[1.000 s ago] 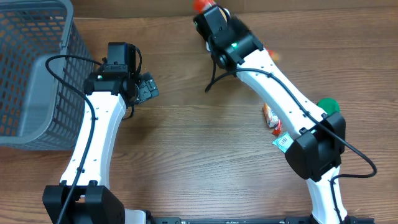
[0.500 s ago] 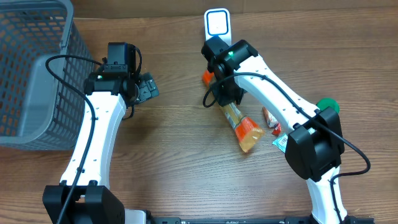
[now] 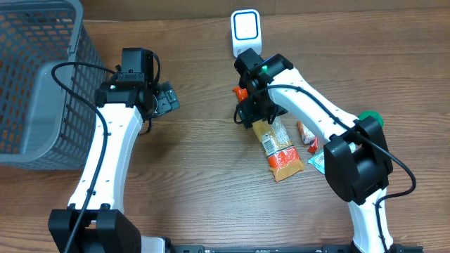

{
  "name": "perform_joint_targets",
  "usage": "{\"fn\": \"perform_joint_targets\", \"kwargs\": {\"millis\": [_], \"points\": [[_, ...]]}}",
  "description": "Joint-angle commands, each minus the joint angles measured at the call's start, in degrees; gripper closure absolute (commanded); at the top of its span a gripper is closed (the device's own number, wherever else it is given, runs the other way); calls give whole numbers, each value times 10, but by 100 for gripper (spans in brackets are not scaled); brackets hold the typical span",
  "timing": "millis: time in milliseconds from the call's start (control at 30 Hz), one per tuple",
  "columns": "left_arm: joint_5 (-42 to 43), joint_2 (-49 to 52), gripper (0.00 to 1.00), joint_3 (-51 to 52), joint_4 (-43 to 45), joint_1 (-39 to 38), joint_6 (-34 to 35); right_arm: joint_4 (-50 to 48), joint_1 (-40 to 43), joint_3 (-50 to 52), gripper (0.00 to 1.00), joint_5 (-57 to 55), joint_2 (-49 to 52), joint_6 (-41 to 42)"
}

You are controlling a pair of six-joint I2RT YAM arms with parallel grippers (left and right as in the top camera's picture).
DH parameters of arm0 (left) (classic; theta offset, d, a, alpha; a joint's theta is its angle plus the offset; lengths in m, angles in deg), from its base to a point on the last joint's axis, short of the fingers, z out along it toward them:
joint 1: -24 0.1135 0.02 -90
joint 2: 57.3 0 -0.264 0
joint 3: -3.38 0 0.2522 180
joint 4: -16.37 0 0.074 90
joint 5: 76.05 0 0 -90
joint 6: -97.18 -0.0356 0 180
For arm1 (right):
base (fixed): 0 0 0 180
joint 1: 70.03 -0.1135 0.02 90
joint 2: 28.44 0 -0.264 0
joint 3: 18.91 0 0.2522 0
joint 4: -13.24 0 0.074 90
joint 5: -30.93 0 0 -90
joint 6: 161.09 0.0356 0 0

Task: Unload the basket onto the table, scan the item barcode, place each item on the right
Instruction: 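Lower the spaghetti pack to the table center-right with the right gripper, then open the right gripper and release the spaghetti pack upright on table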

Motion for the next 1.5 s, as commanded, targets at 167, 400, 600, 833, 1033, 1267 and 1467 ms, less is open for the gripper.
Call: {"fn": "perform_joint_targets", "kwargs": {"millis": [167, 400, 600, 833, 1033, 1267, 1467], "points": [[-5, 3, 0, -1, 0, 0, -6, -141, -17, 100, 88, 57, -29, 9], [-5, 3, 0, -1, 0, 0, -6, -258, -18, 190, 89, 21, -28, 57], [-5, 3, 0, -1, 0, 0, -6, -223, 0, 196, 89, -69, -35, 142], [-5, 3, 0, -1, 0, 0, -6, -206, 25, 196, 84, -85, -76, 166], [-5, 3, 0, -1, 0, 0, -6, -195, 33, 196, 73, -73, -109, 166], [-5, 3, 0, -1, 0, 0, -6, -176, 33, 196, 10, -74, -122, 163], [-5, 3, 0, -1, 0, 0, -6, -176, 33, 196, 0, -74, -122, 163]]}}
